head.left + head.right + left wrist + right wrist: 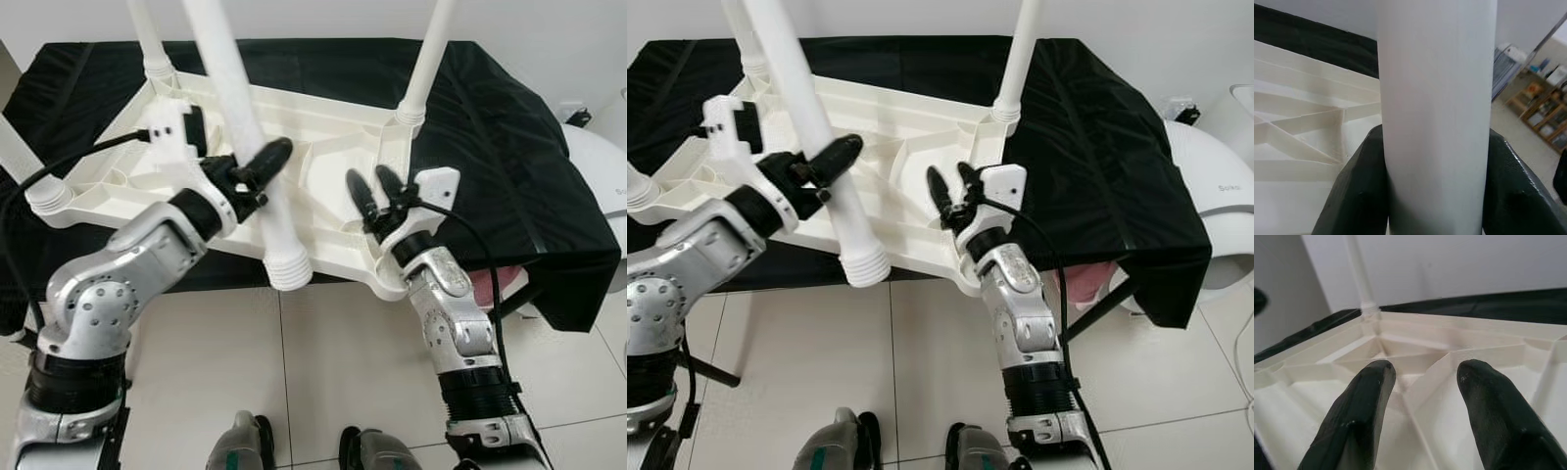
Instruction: Building children table
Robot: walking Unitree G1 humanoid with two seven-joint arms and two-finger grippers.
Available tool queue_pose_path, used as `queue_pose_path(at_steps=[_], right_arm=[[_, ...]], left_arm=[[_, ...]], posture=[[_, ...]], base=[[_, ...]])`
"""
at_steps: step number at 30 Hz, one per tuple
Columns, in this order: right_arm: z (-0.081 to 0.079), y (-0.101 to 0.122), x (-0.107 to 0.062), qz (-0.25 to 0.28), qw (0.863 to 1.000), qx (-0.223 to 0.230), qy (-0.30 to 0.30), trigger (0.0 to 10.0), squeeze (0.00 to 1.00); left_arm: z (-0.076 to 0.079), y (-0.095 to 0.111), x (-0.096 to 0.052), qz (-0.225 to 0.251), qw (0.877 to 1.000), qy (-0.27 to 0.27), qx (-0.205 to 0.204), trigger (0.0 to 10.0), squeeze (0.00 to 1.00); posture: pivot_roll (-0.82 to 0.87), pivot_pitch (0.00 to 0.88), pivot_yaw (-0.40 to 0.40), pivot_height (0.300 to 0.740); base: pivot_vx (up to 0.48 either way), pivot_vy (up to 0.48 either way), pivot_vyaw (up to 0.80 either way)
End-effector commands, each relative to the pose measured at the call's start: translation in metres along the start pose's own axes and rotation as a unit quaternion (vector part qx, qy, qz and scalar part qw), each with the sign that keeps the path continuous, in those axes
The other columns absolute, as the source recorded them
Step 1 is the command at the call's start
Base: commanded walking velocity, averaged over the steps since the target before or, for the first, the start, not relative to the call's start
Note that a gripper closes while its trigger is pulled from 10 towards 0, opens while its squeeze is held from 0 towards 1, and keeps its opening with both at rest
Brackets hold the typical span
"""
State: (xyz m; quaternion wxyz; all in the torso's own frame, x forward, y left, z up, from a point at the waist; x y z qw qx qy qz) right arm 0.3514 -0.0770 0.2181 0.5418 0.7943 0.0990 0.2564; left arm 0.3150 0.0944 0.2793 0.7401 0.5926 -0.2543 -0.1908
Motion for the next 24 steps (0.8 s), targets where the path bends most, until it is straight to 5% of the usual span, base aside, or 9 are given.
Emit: queue_pose_path(at_steps=[1,14,24], right_arm=[[-0.01,0.003,0.002,-0.012,0.999,0.01,0.029,10.0,0.0],[-0.032,0.005,-0.003,-0.064,0.991,0.051,0.11,10.0,0.0],[-0.047,-0.001,-0.011,-0.102,0.98,0.083,0.152,10.0,0.0]], left_arm=[[0.036,0.002,-0.004,0.014,0.98,-0.195,0.023,10.0,0.0],[0.017,0.0,0.006,-0.002,0.978,-0.19,0.087,10.0,0.0],[0.022,0.014,0.012,0.009,0.97,-0.213,0.115,10.0,0.0]], posture=[[-0.01,0.141,-0.019,0.74],[-0.02,0.123,-0.019,0.74],[-0.02,0.118,-0.014,0.74]], base=[[0.0,0.0,0.0],[0.0,0.0,0.0],[0.0,0.0,0.0]])
Point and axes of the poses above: a point about 5 cm out from each wrist's last joint towards the gripper, its own x axis pointing out of the wrist towards the gripper, its own y axis along the axis of the wrist's last joint, z = x × y, the point moved 4 cm from there along x, pointing out of the wrist towards the gripper, and after that the axes turned 8 degrees about x, right-handed, at the moved point
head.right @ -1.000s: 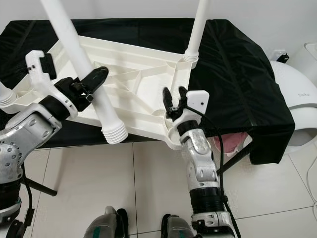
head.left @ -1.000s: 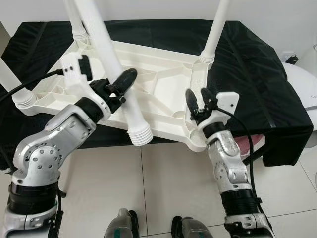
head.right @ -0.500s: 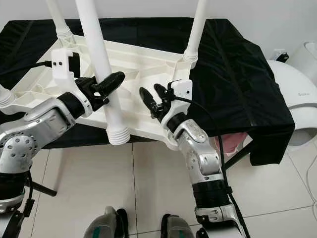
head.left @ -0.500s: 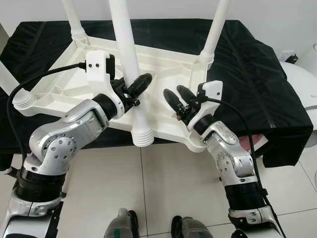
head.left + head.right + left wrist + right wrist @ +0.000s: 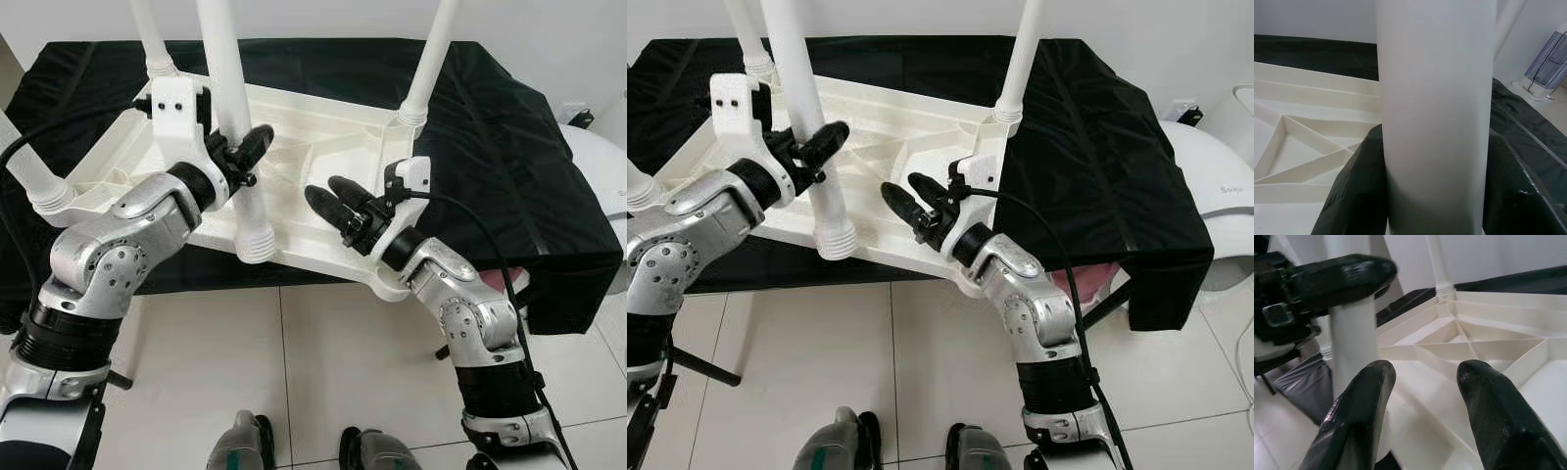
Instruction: Building children table
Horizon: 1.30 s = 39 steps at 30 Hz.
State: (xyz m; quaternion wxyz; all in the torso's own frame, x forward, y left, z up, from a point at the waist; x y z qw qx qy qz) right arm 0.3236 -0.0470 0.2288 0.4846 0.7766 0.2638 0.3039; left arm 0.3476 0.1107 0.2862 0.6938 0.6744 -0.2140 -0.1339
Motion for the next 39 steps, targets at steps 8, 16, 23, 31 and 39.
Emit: queue_pose_path(at_steps=[8,16,23,31,39], right_arm=[[-0.012,-0.008,-0.001,-0.028,0.999,0.026,0.032,10.0,0.75],[-0.016,-0.007,0.002,-0.039,0.998,0.029,0.047,10.0,0.96],[-0.023,-0.006,0.008,-0.055,0.996,0.032,0.069,10.0,0.0],[-0.025,-0.005,0.015,-0.068,0.994,0.037,0.077,10.0,0.0],[-0.022,-0.007,0.016,-0.082,0.993,0.038,0.071,10.0,0.0]], left_arm=[[0.065,0.026,-0.012,0.065,0.951,-0.302,0.032,10.0,0.0],[0.083,0.028,-0.013,0.072,0.941,-0.33,0.026,10.0,0.0],[0.098,0.029,-0.012,0.075,0.933,-0.351,0.028,10.0,0.0],[0.11,0.032,-0.015,0.08,0.925,-0.37,0.041,10.0,0.0],[0.119,0.033,-0.02,0.082,0.918,-0.386,0.047,10.0,0.0]], posture=[[-0.02,0.116,-0.015,0.74],[-0.01,0.123,-0.019,0.74],[0.0,0.132,-0.027,0.74],[0.01,0.133,-0.033,0.74],[0.0,0.135,-0.034,0.74]], base=[[0.0,0.0,0.0],[0.0,0.0,0.0],[0.0,0.0,0.0],[0.0,0.0,0.0],[0.0,0.0,0.0]])
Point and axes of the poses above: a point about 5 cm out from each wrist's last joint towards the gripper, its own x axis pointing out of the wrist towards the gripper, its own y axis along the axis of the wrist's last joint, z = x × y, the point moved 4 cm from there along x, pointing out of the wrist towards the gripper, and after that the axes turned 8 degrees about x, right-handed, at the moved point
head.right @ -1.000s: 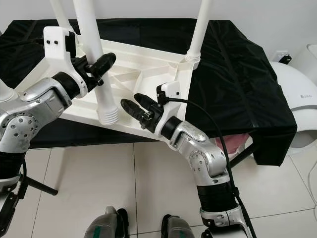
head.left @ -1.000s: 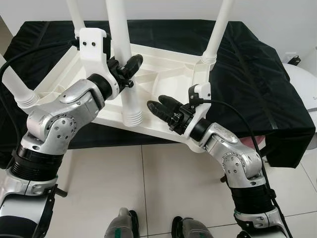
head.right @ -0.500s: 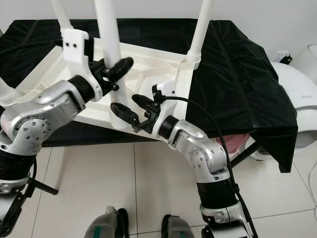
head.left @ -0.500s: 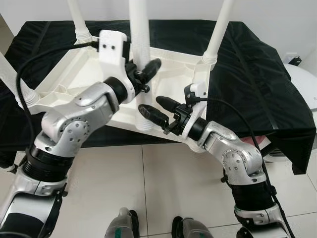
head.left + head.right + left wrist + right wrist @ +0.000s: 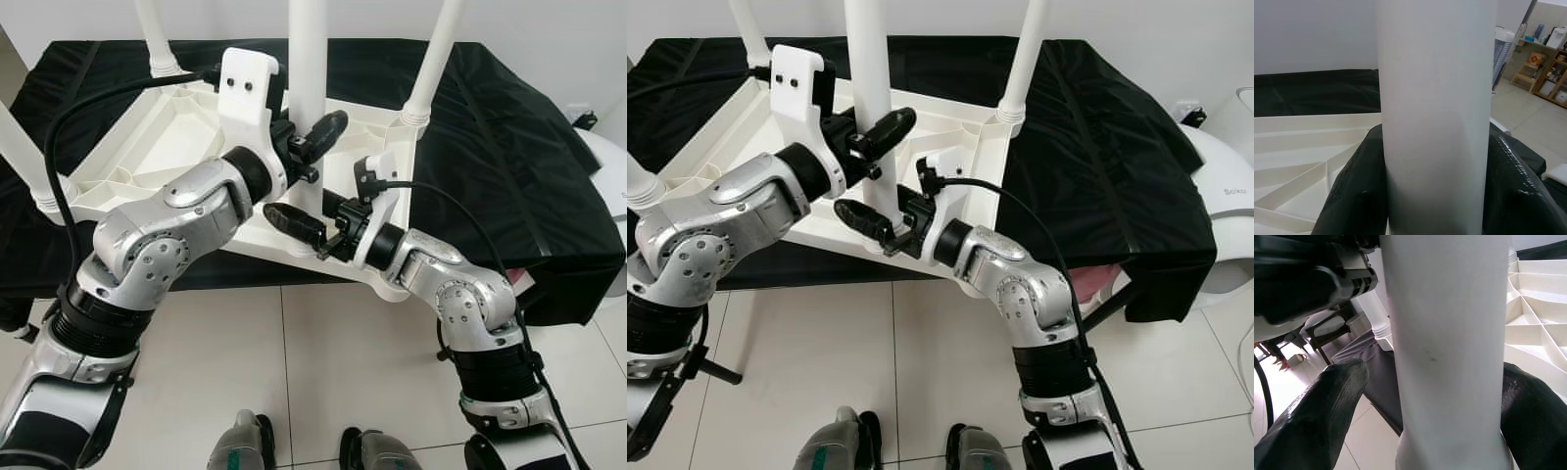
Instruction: Building children table
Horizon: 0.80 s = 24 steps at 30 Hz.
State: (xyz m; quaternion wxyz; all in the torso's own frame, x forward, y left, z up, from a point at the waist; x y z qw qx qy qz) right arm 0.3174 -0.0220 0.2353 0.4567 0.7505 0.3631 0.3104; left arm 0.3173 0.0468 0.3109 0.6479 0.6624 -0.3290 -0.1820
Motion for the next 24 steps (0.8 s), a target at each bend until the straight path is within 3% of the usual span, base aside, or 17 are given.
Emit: queue_pose_path(at_steps=[1,2,3,6,7,10,11,12,13,14,24], right_arm=[[0.002,-0.002,0.001,-0.013,1.0,0.0,-0.003,10.0,0.0],[0.003,-0.001,0.001,-0.015,1.0,-0.001,-0.007,10.0,0.0],[0.006,0.0,0.001,-0.016,1.0,-0.002,-0.012,8.6,0.0],[0.007,0.001,0.001,-0.018,1.0,-0.003,-0.014,8.6,0.0],[0.008,0.004,0.0,-0.018,1.0,-0.003,-0.017,2.8,0.0],[0.009,0.006,0.0,-0.019,1.0,-0.003,-0.019,3.0,0.0],[0.008,0.007,-0.001,-0.021,1.0,-0.003,-0.019,2.4,0.0],[0.008,0.007,-0.001,-0.021,1.0,-0.003,-0.019,2.4,0.0],[0.008,0.008,-0.001,-0.023,1.0,-0.003,-0.019,3.4,0.0],[0.008,0.009,-0.002,-0.025,1.0,-0.006,-0.018,10.0,0.0],[0.007,0.011,-0.003,-0.032,0.999,-0.008,-0.015,10.0,0.0]], left_arm=[[0.054,0.011,-0.014,0.048,0.961,-0.271,0.017,10.0,0.0],[0.055,0.01,-0.014,0.046,0.961,-0.273,0.019,10.0,0.0],[0.055,0.008,-0.014,0.043,0.961,-0.274,0.021,10.0,0.0],[0.055,0.007,-0.015,0.042,0.96,-0.275,0.022,10.0,0.0],[0.056,0.003,-0.016,0.037,0.96,-0.276,0.026,10.0,0.0],[0.058,-0.002,-0.017,0.029,0.96,-0.278,0.032,10.0,0.0],[0.057,-0.006,-0.017,0.023,0.96,-0.276,0.036,10.0,0.0],[0.057,-0.006,-0.017,0.023,0.96,-0.276,0.036,10.0,0.0],[0.057,-0.01,-0.018,0.018,0.961,-0.275,0.039,10.0,0.0],[0.055,-0.015,-0.018,0.01,0.962,-0.27,0.044,10.0,0.0],[0.054,-0.023,-0.018,0.001,0.961,-0.271,0.054,10.0,0.0]], posture=[[0.0,0.135,-0.034,0.74],[0.0,0.135,-0.034,0.74],[0.0,0.135,-0.035,0.74],[0.0,0.135,-0.035,0.74],[0.0,0.136,-0.035,0.74],[0.0,0.136,-0.035,0.74],[0.0,0.136,-0.035,0.74],[0.0,0.136,-0.035,0.74],[-0.01,0.131,-0.04,0.74],[-0.01,0.131,-0.04,0.74],[-0.02,0.124,-0.045,0.74]], base=[[0.0,0.0,0.0],[0.0,0.0,0.0],[0.0,0.0,0.0],[0.0,0.0,0.0],[0.0,0.0,0.0],[0.0,0.0,0.0],[0.0,0.0,0.0],[0.0,0.0,0.0],[0.0,0.0,0.0],[0.0,0.0,0.0],[0.0,0.0,0.0]])
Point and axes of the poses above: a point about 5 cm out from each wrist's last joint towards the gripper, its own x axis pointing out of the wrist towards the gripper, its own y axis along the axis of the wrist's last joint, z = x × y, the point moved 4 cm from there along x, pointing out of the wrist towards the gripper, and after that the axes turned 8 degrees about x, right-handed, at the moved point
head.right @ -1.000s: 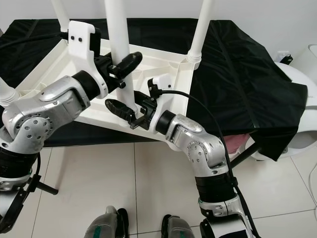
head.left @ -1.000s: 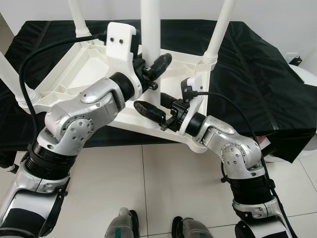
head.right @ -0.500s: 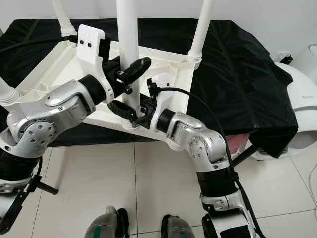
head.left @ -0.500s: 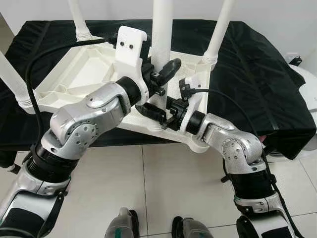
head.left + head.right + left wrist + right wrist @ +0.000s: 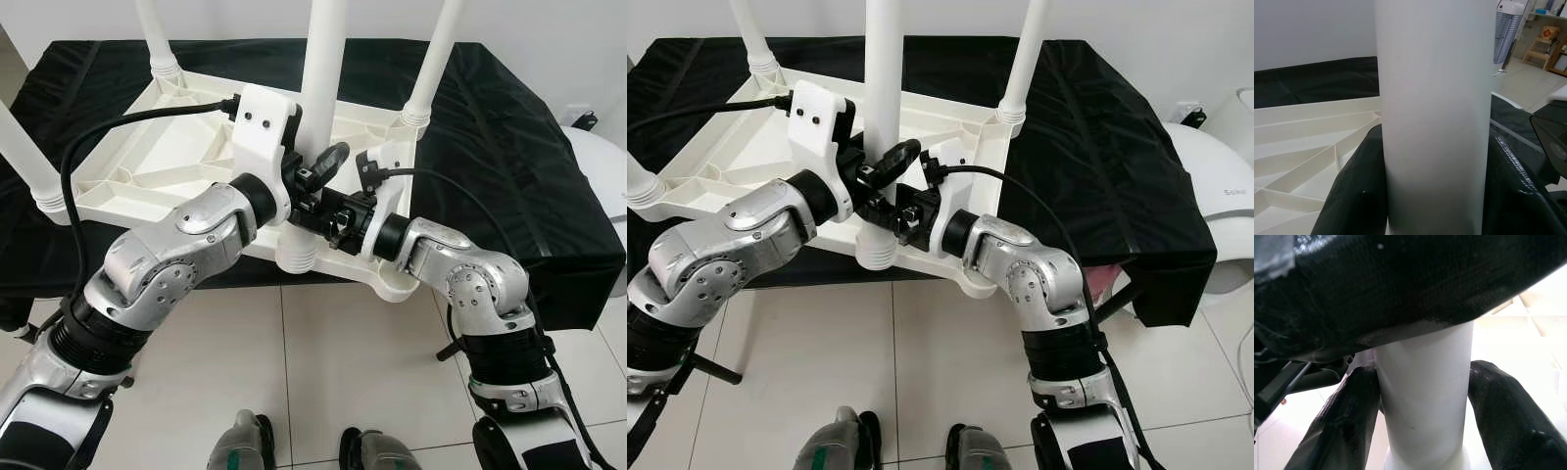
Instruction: Building children table
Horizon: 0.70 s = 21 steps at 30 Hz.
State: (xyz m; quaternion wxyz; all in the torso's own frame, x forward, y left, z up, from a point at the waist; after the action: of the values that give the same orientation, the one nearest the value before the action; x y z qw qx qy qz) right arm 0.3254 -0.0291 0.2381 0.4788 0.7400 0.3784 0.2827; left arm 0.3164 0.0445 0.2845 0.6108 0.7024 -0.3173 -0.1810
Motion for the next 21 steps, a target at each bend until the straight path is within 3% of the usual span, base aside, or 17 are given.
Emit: queue_pose_path(at_steps=[1,21], right_arm=[[-0.002,0.003,-0.002,0.002,1.0,0.0,0.004,10.0,0.0],[-0.003,-0.011,0.003,-0.014,1.0,0.007,0.008,10.0,0.0]], left_arm=[[0.05,0.008,-0.015,0.042,0.961,-0.274,0.015,10.0,0.0],[0.058,0.024,-0.014,0.072,0.956,-0.285,0.015,10.0,0.0]], posture=[[-0.02,0.124,-0.045,0.74],[-0.01,0.132,-0.049,0.74]], base=[[0.0,0.0,0.0],[0.0,0.0,0.0]])
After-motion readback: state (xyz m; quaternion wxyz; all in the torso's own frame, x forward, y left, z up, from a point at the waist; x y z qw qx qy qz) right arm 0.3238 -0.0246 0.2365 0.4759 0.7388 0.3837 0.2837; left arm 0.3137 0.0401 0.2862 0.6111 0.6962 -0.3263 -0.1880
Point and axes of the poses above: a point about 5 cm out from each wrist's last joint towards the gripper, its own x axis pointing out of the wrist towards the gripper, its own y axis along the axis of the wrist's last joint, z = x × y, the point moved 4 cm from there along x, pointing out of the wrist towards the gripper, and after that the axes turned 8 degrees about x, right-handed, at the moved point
